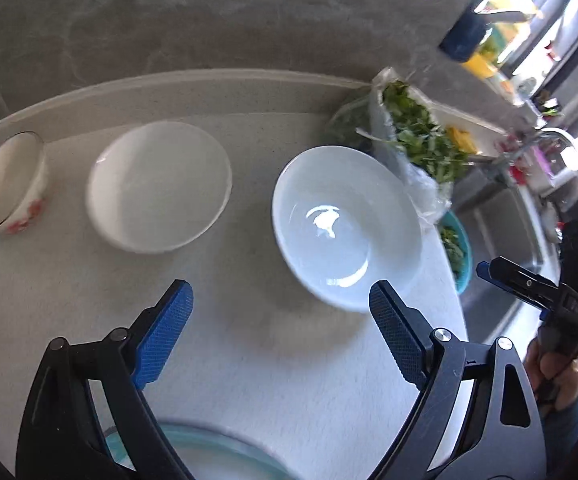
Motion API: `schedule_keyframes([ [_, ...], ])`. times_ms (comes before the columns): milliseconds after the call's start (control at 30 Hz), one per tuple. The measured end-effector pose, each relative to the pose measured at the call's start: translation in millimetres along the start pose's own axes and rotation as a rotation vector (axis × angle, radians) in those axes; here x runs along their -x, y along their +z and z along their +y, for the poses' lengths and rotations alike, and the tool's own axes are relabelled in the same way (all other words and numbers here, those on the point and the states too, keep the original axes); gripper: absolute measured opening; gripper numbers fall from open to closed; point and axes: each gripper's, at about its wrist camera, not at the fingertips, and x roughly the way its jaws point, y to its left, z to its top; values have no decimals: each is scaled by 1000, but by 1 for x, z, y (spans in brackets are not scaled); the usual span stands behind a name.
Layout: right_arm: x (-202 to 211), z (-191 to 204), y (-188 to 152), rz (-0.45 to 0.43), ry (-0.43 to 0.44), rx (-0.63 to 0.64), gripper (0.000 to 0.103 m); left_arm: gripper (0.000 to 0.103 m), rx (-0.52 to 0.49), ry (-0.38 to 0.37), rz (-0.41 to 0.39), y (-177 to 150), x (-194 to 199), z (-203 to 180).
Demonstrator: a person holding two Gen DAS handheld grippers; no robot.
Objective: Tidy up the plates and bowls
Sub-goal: 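Grasp the rim of the large white bowl by the greens bag with the right gripper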
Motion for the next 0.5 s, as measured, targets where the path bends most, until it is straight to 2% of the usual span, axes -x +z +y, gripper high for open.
schedule_keyframes([
  [100,-25,-4,11,54,9,24,81,88,8,44,28,13,-31,-4],
  [167,-40,-6,16,93,5,39,76,80,44,43,45,15,-48,-2],
  [300,-63,-12,26,133,-3,35,72,78,76,52,66,19,-74,4],
  [433,-76,-14,30,159,18,25,65,56,71,62,78,22,-89,5],
  [500,-82,-13,31,174,26,23,63,55,80,64,83,24,-94,8],
])
